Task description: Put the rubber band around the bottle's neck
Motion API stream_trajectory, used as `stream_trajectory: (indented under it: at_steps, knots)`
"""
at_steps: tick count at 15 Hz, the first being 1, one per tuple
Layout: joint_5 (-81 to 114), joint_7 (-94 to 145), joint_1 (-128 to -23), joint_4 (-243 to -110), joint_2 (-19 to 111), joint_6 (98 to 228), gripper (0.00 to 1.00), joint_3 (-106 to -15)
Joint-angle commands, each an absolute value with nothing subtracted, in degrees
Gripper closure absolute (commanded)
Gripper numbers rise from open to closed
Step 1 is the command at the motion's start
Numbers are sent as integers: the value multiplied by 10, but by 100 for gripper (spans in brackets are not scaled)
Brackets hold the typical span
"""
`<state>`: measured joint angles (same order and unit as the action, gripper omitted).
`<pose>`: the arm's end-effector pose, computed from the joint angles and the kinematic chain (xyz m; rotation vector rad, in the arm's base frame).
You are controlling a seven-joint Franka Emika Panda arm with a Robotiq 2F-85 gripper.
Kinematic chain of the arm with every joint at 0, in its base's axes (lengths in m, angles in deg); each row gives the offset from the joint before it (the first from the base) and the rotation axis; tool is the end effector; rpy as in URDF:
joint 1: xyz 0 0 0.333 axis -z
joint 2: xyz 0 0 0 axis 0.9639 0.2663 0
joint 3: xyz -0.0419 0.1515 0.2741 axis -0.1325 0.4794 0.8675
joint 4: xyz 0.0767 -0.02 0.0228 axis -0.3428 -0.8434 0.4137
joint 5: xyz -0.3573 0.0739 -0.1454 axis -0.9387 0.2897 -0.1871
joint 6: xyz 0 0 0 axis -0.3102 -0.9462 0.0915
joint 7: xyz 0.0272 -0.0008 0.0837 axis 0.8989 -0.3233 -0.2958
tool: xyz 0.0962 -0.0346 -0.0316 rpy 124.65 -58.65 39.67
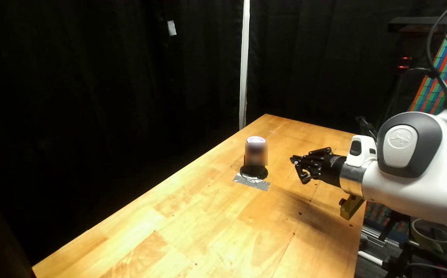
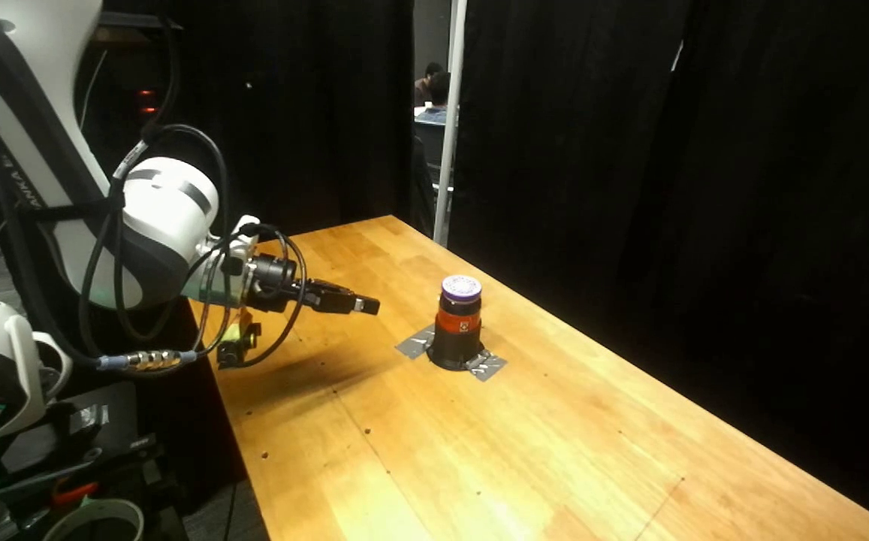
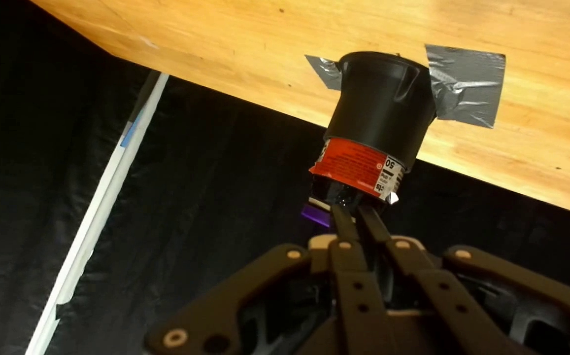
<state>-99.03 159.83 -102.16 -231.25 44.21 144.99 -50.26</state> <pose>0.3790 0.1969 0.1685 2.2372 0.0403 1.4989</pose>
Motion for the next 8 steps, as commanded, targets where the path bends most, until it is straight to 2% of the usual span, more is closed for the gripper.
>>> stream_trajectory:
  at_steps: [1, 2, 3, 5, 8]
  knots:
    - [-1037, 1578, -931, -2330, 392, 1531, 64, -455]
    - [-1057, 1564, -909, -2329, 378, 1582, 60, -452]
    - [-1064, 1538, -855, -2327, 363, 1625, 53, -412]
    - [-1028, 1457, -811, -2302, 355, 1717, 37, -396]
    - [-968, 1322, -788, -2295, 325, 1858, 15, -455]
